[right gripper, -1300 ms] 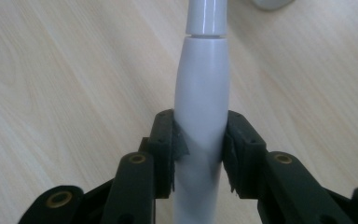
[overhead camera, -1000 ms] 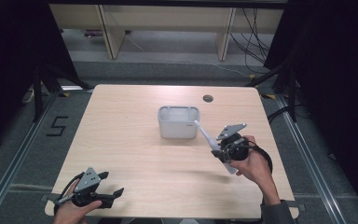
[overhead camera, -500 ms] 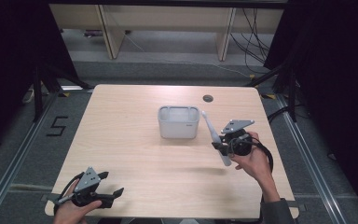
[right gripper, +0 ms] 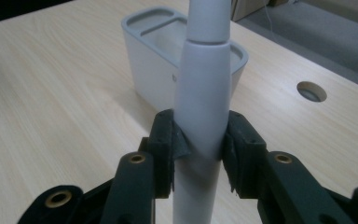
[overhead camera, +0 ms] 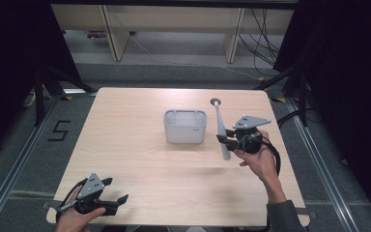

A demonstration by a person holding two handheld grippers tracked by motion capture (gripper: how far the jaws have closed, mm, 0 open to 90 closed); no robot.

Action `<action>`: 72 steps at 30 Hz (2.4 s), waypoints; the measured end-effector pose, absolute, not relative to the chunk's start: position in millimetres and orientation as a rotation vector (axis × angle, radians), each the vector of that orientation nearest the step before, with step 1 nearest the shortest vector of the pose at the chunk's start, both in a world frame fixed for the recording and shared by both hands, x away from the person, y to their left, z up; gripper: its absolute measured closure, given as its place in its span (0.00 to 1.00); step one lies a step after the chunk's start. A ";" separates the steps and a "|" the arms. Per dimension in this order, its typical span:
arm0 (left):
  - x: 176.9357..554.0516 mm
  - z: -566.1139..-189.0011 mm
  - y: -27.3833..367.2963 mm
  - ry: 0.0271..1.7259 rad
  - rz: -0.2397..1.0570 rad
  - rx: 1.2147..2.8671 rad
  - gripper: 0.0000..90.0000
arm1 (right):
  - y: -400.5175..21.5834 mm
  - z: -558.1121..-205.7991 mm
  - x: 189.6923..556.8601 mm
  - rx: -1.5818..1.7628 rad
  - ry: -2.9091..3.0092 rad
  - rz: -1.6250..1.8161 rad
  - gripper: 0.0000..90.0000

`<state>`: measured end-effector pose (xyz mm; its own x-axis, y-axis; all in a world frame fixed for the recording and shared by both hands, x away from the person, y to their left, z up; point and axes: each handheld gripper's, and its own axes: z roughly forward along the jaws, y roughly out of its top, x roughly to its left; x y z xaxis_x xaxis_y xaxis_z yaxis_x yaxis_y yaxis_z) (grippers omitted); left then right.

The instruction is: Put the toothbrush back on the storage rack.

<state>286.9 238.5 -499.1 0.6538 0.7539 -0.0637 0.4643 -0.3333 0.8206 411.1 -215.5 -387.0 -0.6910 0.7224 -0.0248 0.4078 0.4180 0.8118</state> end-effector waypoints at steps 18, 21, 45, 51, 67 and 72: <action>286.6 -499.1 238.7 0.956 0.425 1.994 0.17 | -201.5 -371.2 429.2 0.941 2.246 1.273 0.74; 286.6 -499.2 238.6 0.956 0.423 1.987 0.16 | -199.4 -369.2 433.3 0.930 2.236 1.291 0.74; 287.4 -499.9 238.8 0.946 0.422 1.997 0.16 | -185.7 -344.9 453.6 0.932 2.170 1.334 0.74; 287.6 -500.1 239.2 0.944 0.427 2.000 0.17 | -181.9 -338.0 457.7 0.930 2.151 1.369 0.74; 287.2 -500.6 237.7 0.948 0.412 1.972 0.16 | -166.7 -327.2 475.8 0.926 2.138 1.394 0.74; 287.5 -500.4 238.6 0.944 0.414 1.980 0.16 | -161.6 -329.5 484.7 0.939 2.120 1.398 0.74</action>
<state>287.5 238.6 -500.4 0.6556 0.7520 -0.0686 0.4595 -0.3252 0.8265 484.7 -161.6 -329.5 -0.6778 0.7352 0.0120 0.3007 0.2622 0.9170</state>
